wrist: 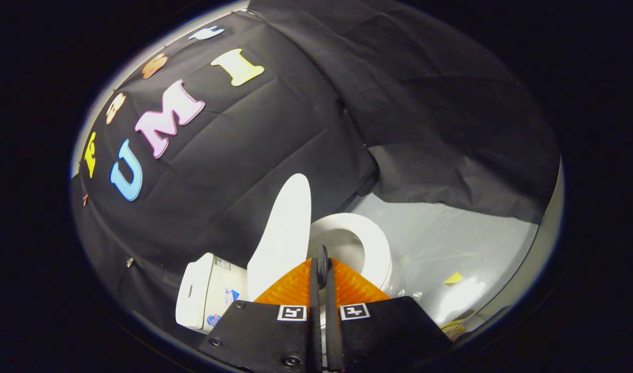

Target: Open the toilet lid.

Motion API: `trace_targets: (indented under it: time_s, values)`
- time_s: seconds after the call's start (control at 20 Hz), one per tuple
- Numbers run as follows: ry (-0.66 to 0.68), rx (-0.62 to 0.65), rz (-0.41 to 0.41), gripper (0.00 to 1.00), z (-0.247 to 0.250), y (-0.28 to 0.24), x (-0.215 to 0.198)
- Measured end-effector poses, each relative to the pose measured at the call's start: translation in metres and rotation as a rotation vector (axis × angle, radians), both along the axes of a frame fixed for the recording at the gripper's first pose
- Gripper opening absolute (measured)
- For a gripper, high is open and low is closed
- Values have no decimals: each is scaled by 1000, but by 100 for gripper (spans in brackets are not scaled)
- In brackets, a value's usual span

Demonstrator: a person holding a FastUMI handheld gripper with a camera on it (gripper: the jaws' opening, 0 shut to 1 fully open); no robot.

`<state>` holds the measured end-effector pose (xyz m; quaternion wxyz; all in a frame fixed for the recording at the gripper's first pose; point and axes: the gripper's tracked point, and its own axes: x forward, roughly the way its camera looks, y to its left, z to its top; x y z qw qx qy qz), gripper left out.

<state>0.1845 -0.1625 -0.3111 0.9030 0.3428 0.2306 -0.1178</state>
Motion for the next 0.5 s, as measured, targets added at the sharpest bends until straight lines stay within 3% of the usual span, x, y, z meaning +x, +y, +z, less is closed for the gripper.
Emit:
trace_targets:
  time_s: [0.5]
  values:
    - [-65,-303,91,9,91,76,8]
